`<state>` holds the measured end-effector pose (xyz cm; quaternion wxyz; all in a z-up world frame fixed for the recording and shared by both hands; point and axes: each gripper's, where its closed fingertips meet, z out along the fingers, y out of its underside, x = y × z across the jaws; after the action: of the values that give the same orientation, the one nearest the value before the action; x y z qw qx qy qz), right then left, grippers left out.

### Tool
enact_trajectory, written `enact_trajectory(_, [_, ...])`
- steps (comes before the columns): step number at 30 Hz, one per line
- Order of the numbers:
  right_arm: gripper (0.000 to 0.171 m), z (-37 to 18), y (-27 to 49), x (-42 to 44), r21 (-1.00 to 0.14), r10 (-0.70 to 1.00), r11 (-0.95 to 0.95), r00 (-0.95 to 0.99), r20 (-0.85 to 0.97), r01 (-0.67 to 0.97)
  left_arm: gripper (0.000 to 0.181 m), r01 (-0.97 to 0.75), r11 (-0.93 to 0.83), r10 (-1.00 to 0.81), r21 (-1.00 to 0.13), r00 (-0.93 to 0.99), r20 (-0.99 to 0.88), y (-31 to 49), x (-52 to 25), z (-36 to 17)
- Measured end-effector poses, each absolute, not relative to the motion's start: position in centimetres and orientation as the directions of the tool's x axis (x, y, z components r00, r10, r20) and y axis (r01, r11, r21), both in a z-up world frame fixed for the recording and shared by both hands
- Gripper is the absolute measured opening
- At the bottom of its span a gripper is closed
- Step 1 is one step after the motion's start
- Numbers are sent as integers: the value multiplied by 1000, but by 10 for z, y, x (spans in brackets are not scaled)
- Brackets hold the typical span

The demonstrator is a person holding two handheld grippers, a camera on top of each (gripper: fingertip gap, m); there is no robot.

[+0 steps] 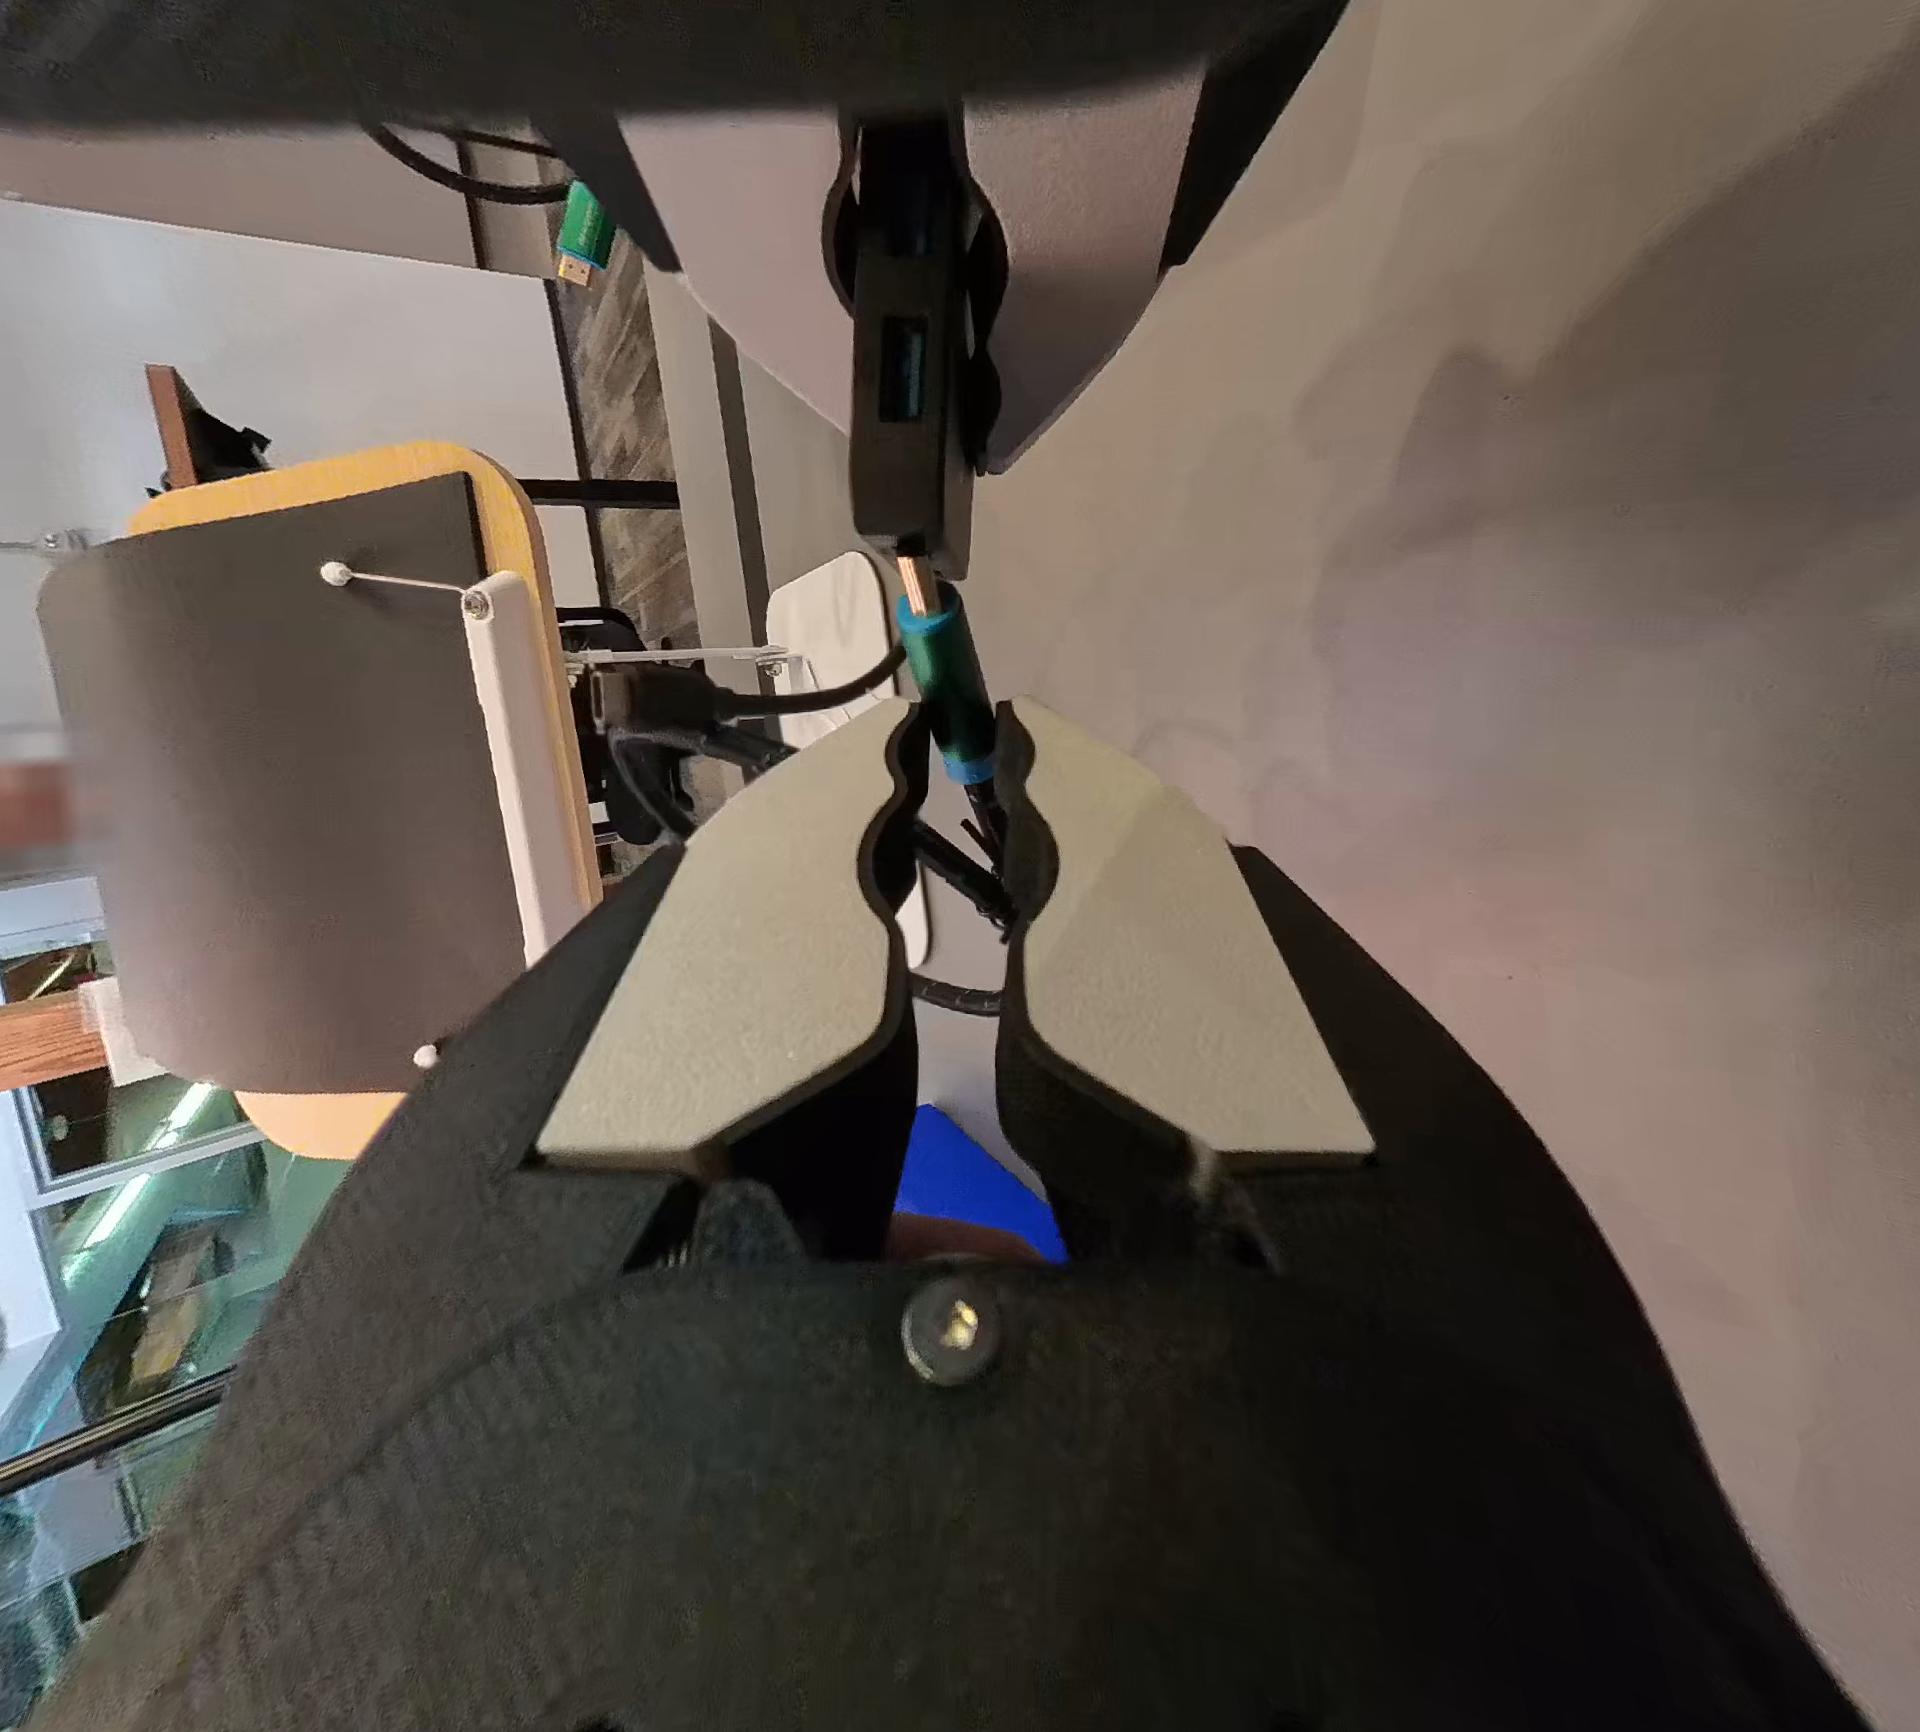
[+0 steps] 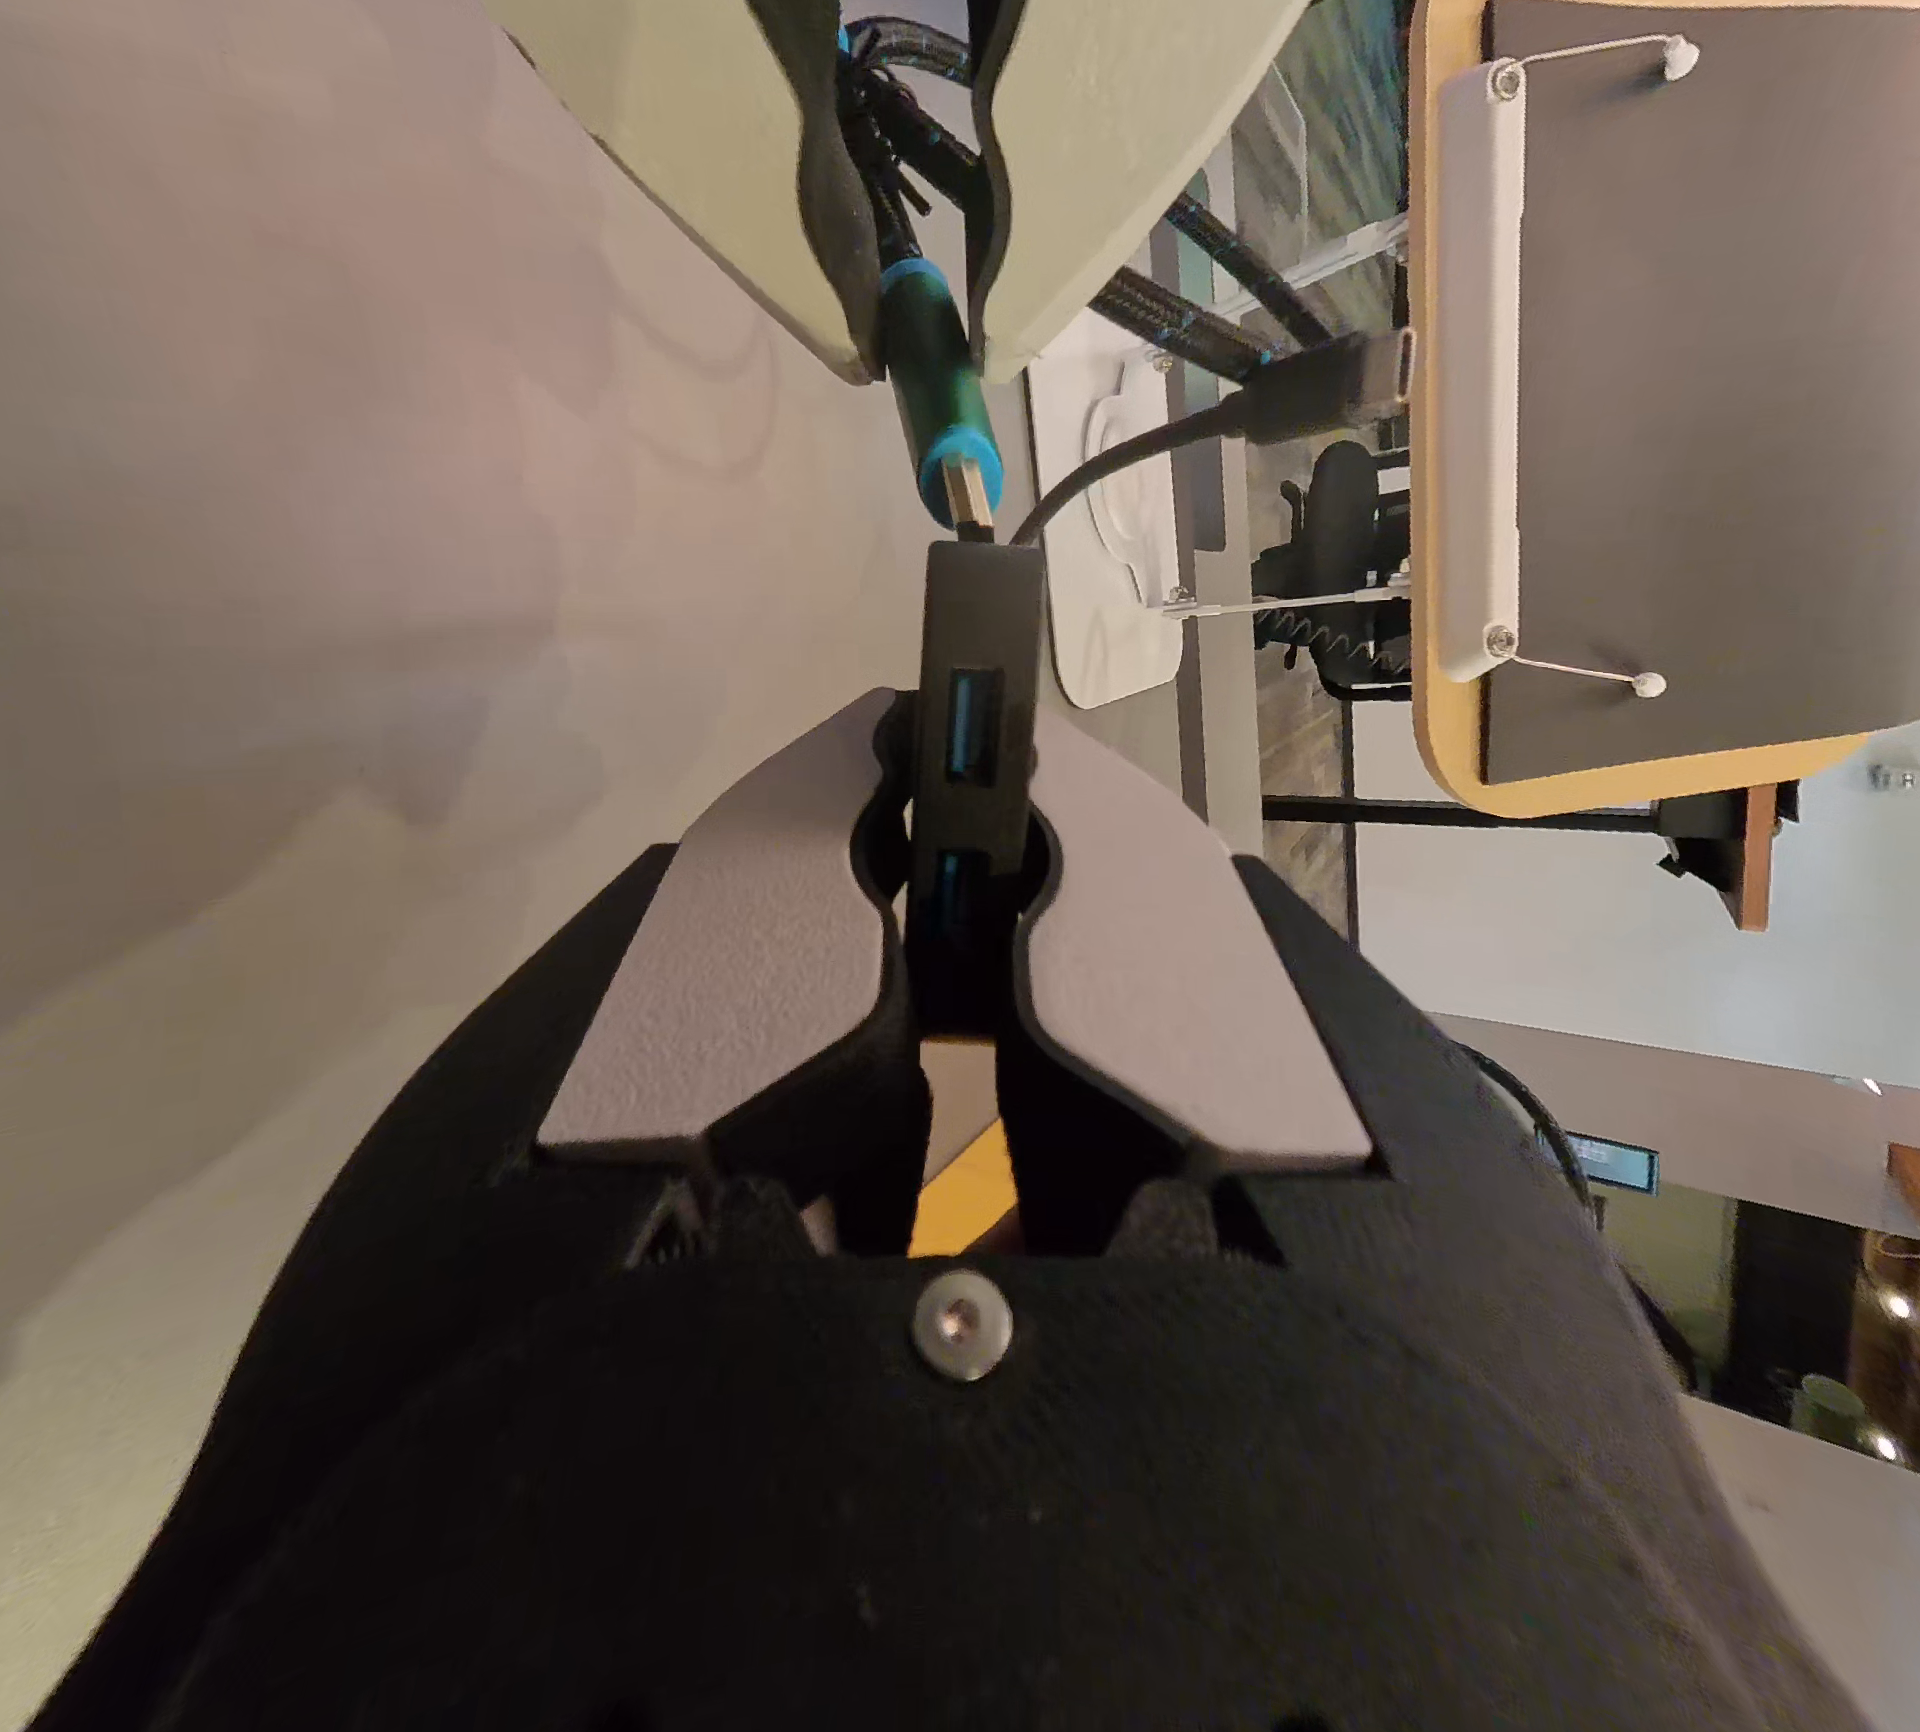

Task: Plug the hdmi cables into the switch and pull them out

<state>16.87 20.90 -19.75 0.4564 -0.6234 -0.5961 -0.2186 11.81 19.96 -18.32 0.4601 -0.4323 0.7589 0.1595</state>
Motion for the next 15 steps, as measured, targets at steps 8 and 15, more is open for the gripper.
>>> enact_trajectory(8, [13,-203,210,170,-342,574,112,220,789,933,11,-803,577,-497,-146,-203,-844,201,121,-186])
enact_trajectory(15, [13,-207,210,169,-377,618,99,240,749,921,11,-797,586,-485,-148,-199,-851,204,121,-188])
